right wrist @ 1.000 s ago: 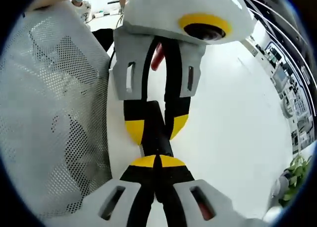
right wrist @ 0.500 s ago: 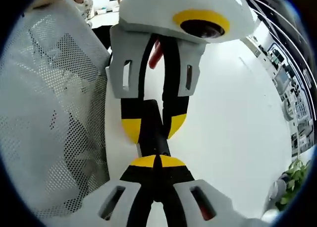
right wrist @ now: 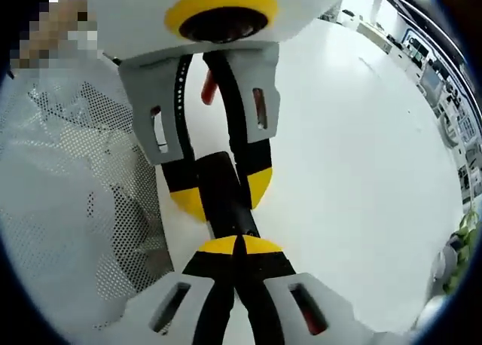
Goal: Press the specified remote control buttons in sequence, fully releasing each button before pressing the next.
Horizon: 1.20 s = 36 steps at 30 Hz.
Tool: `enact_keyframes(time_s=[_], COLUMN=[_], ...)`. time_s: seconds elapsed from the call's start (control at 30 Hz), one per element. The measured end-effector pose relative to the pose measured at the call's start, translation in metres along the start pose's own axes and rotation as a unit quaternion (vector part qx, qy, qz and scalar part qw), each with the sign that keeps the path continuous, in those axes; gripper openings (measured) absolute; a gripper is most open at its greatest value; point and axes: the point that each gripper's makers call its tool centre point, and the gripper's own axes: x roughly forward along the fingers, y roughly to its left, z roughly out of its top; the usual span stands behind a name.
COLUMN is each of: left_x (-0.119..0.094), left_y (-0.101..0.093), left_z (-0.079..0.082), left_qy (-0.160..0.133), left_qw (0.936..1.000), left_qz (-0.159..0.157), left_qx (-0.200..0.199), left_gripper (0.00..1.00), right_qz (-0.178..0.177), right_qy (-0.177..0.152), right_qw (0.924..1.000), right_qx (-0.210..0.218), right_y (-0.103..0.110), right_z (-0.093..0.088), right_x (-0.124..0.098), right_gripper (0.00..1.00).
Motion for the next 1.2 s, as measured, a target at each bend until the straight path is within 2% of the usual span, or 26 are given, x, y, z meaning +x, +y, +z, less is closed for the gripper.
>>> enact_keyframes(time_s=[0.37, 0.63, 0.77, 0.93, 1.2], left_x=[0.001, 0.001, 0.001, 0.000, 0.002], left_y=[0.001, 0.000, 0.000, -0.001, -0.002], left_z=[0.000, 0.001, 0.001, 0.000, 0.001], left_qy=[0.002, 0.001, 0.001, -0.005, 0.002], left_qw=[1.0000, 1.0000, 1.0000, 0.9999, 1.0000], left_qz=[0.000, 0.001, 0.001, -0.003, -0.001], left_qx=[0.001, 0.000, -0.003, -0.009, 0.007], left_gripper=[0.24, 0.24, 0.24, 0.24, 0.24], right_qz=[0.011, 0.007, 0.006, 0.008, 0.007], right_qy=[-0.007, -0.026, -0.024, -0.029, -0.036], right_qw=[0.9995, 0.9993, 0.9994, 0.9986, 0.9976], right_qx=[0.030, 0.025, 0.025, 0.042, 0.059], right_y=[-0.001, 0.001, 0.001, -0.001, -0.001], right_z=[-0.001, -0.002, -0.003, -0.007, -0.013], right_x=[-0.001, -0.002, -0.002, -0.004, -0.007], right_gripper=[0.00, 0.00, 0.00, 0.00, 0.00])
